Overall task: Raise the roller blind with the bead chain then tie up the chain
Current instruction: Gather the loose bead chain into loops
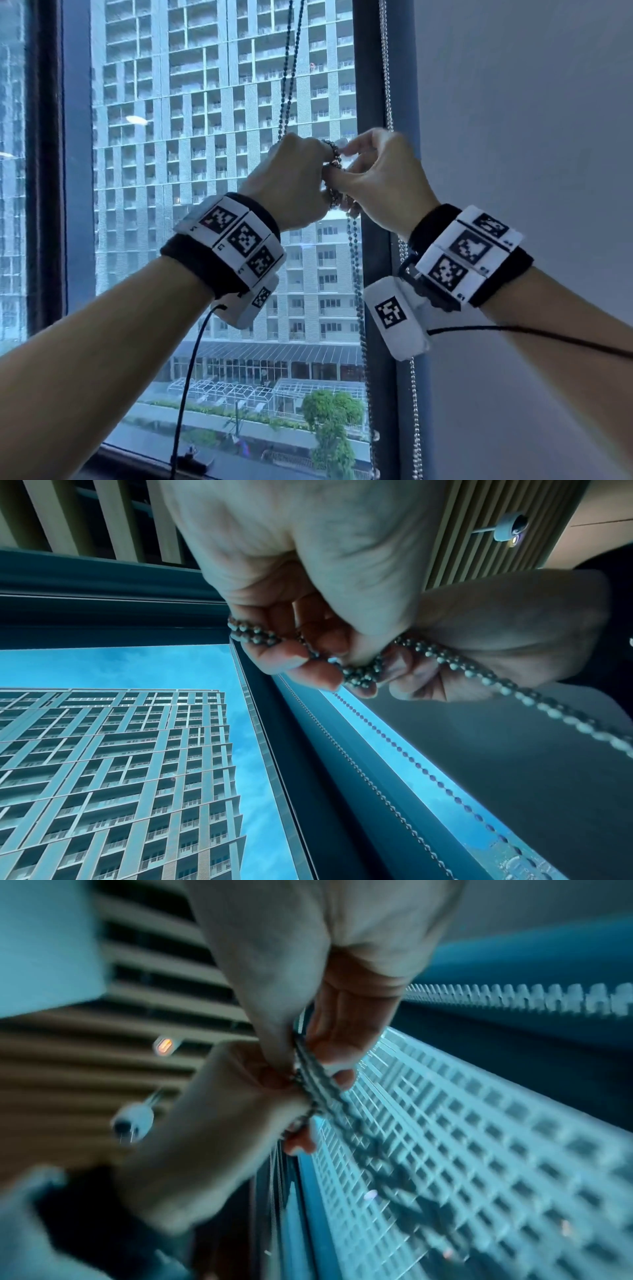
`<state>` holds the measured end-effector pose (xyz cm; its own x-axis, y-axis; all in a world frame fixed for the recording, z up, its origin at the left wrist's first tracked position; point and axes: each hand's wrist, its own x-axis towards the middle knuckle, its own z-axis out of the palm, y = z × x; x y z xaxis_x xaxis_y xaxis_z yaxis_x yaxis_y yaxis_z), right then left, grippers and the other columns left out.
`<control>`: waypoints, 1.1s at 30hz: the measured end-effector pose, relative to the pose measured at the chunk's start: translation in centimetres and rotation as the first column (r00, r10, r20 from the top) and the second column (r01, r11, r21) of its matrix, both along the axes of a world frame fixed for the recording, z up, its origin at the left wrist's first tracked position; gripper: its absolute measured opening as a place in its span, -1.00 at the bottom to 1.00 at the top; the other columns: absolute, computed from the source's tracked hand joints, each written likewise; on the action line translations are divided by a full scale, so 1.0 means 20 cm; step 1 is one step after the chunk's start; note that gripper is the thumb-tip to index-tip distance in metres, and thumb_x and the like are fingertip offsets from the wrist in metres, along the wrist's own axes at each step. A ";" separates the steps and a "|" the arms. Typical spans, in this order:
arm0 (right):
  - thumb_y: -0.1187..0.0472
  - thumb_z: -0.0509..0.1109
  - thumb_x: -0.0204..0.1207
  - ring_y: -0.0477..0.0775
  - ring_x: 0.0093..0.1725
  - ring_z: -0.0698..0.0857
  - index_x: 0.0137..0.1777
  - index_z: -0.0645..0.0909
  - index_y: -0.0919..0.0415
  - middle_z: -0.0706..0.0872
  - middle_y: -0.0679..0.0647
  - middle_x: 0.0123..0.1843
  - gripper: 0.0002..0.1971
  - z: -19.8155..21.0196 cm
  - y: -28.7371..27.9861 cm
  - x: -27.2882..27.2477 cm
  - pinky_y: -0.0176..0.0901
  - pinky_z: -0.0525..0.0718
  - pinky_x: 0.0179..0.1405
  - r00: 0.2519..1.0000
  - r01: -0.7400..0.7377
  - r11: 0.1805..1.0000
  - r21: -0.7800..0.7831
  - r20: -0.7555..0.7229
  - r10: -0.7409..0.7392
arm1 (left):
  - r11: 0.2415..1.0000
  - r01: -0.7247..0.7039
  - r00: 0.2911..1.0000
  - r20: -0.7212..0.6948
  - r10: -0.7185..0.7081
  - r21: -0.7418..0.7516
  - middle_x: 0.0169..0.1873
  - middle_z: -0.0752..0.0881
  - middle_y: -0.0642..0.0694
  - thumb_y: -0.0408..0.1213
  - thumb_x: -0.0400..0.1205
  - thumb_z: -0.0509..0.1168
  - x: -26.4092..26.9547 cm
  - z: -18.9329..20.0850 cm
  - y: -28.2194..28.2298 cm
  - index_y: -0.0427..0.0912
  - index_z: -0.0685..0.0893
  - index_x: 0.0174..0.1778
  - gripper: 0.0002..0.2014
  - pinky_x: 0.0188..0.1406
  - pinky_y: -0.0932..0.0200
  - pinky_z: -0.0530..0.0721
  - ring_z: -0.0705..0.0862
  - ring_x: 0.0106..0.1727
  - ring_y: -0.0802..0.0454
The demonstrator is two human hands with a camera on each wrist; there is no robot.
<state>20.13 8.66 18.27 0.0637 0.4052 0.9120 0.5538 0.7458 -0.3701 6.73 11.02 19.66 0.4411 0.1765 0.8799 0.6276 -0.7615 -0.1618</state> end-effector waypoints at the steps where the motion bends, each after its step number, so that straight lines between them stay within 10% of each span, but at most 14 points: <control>1: 0.25 0.60 0.41 0.02 -0.52 0.71 -0.06 0.61 0.24 0.79 0.22 -0.31 -0.78 0.00 0.00 0.00 -0.18 0.66 -0.58 0.998 -0.050 0.997 -0.053 -0.026 0.049 | 1.000 0.007 1.000 -0.006 -0.007 0.016 -0.22 0.79 -0.14 -0.40 0.45 0.41 0.00 0.00 0.00 -0.27 0.74 0.05 -0.75 -0.36 0.24 0.70 0.70 -0.37 0.01; 10: 0.31 0.49 0.46 -0.07 -0.68 0.59 -0.20 0.73 0.47 0.68 0.10 -0.51 -0.83 0.00 0.02 0.02 -0.20 0.55 -0.62 0.996 -0.068 0.993 -0.093 -0.058 0.062 | 0.998 0.051 0.999 -0.006 -0.051 0.032 -0.30 0.79 -0.14 -0.33 0.44 0.41 0.01 -0.01 -0.03 -0.14 0.70 0.23 -0.60 -0.25 0.13 0.75 0.76 -0.32 -0.07; 18: 0.19 0.61 0.42 -0.05 -0.60 0.66 -0.28 0.61 0.21 0.72 0.04 -0.48 -0.78 -0.06 0.00 0.04 -0.30 0.48 -0.69 0.953 -0.289 0.952 -0.103 -0.121 0.277 | 0.996 0.091 0.996 0.001 -0.091 0.001 -0.15 0.82 -0.21 -0.38 0.47 0.40 0.00 -0.01 -0.02 -0.20 0.60 0.36 -0.51 -0.39 0.26 0.67 0.72 -0.39 0.01; 24: 0.22 0.60 0.42 -0.07 -0.55 0.67 -0.22 0.63 0.17 0.76 0.02 -0.42 -0.83 -0.09 -0.02 0.06 -0.29 0.49 -0.66 0.915 -0.397 0.911 -0.112 -0.124 0.384 | 0.993 0.113 0.994 -0.001 -0.113 -0.040 -0.52 0.60 0.09 -0.46 0.46 0.32 0.00 -0.01 0.01 -0.23 0.65 0.28 -0.57 -0.70 0.52 0.46 0.57 -0.67 0.31; 28: 0.13 0.40 0.61 -0.02 -0.47 0.69 -0.15 0.61 0.20 0.70 0.22 -0.26 -0.83 -0.10 -0.01 0.09 -0.28 0.56 -0.61 0.865 -0.496 0.857 -0.141 -0.166 0.473 | 0.990 0.135 0.991 0.005 -0.135 -0.038 -0.53 0.62 0.09 -0.35 0.48 0.42 0.00 -0.01 0.01 -0.29 0.63 0.28 -0.58 -0.62 0.51 0.54 0.58 -0.67 0.34; 33: 0.20 0.32 0.66 -0.05 -0.44 0.68 -0.18 0.61 0.16 0.63 0.01 -0.38 -0.82 -0.11 0.01 0.12 -0.31 0.52 -0.56 0.808 -0.579 0.799 -0.162 -0.249 0.534 | 0.991 0.123 0.992 -0.004 -0.123 -0.053 -0.52 0.57 0.18 -0.39 0.48 0.40 0.01 -0.02 0.01 -0.14 0.38 0.52 -0.34 -0.49 0.50 0.63 0.60 -0.59 0.45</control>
